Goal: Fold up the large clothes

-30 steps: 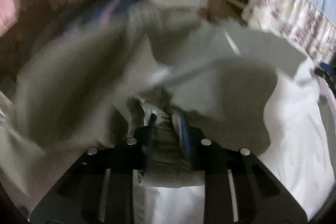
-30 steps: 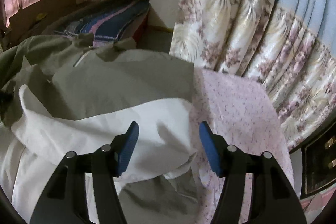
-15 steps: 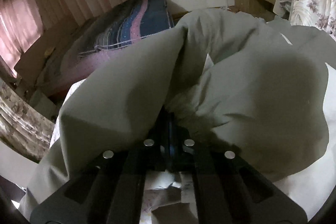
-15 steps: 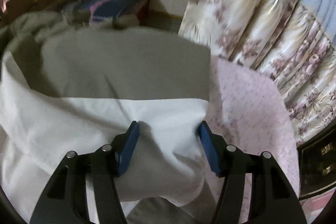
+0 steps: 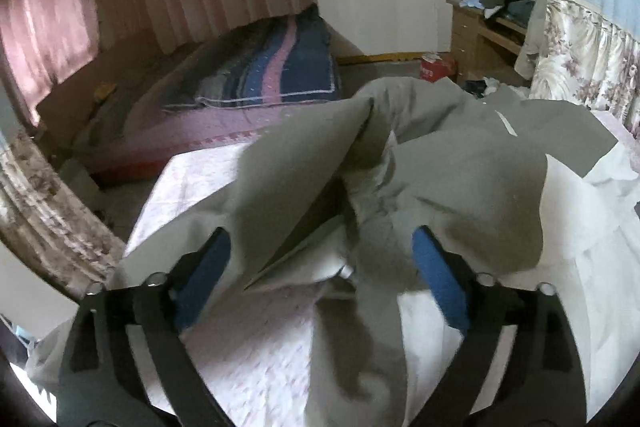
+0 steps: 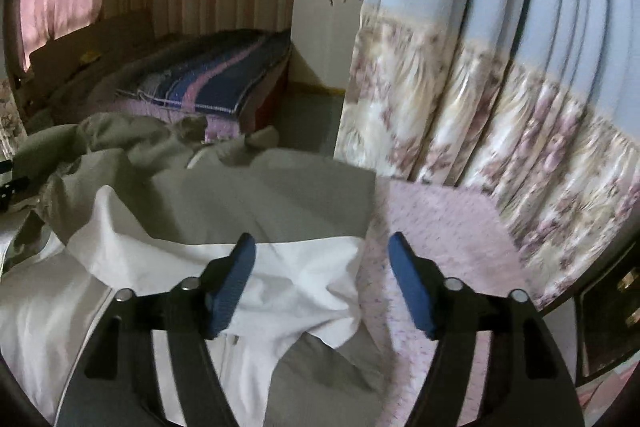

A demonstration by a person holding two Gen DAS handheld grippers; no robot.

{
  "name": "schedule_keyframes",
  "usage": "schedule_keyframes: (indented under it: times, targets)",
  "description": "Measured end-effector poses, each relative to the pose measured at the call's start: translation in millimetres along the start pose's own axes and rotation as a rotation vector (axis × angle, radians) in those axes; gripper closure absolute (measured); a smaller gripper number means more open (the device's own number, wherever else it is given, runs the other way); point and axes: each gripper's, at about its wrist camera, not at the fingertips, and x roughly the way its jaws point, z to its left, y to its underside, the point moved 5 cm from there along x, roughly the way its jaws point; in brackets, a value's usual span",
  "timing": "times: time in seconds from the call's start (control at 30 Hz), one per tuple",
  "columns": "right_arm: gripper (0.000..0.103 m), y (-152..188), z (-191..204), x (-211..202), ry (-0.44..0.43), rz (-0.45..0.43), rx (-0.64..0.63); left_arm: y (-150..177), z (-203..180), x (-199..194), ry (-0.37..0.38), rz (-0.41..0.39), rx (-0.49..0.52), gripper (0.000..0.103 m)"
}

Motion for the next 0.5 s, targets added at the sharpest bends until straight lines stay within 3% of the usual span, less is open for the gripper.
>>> schedule_keyframes:
  times: [0.23,0.3,0.37,0.5]
  targets:
    - [0.028,3.2,-22.1,-21.9,0.028,-0.028,0.043,30.1,46.4,-59.0,-0.091,-0.048,-0.022,0.003]
    - [0.011,4.8,-27.4,-28.2,0.026,-0.055,0.076,41.8,66.2,-70.6,-0.153,-0.054,-0.021,0.003]
    - [0.007,6.9,-31.3,-32.2,0.042,-0.079,0.095,55.4,87.7,-79.3,-0.209,-0.056,-0.033,0.003]
    - [0.007,14.6,-32.6,-30.8,0.059,-0.056,0.095,81.6,132.6,-84.2,-0.242,-0.03,-0.102,0.003]
